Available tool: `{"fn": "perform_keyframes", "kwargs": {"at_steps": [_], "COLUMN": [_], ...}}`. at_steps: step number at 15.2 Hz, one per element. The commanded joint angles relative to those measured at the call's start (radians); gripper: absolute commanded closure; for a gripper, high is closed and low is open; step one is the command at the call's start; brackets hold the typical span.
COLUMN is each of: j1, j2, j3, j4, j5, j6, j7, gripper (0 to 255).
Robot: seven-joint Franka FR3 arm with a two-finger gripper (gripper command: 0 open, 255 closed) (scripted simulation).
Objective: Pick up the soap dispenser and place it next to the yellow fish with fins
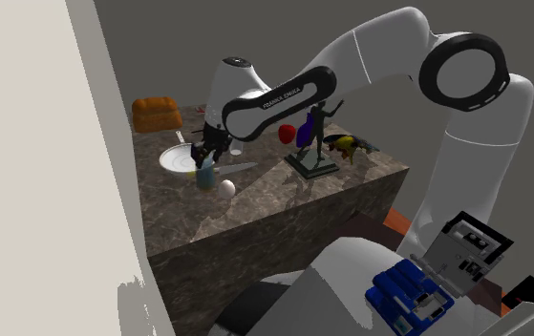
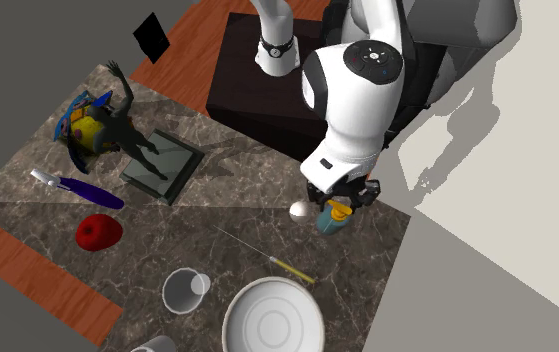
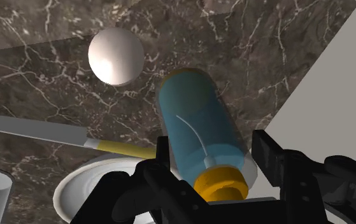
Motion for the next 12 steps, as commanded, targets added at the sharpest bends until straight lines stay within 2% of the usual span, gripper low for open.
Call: {"fn": "perform_keyframes", "kwargs": {"at_steps": [1,12], "j1": [-0.001,-0.005], "j2": [-0.011,-0.060], "j3": [0.002,0.007], "j4": [0.014,0.105], "j5": [0.006,0.035], "j6": [-0.025,-0.162], "j7": [-0.004,-0.025], "gripper": [255,255]}}
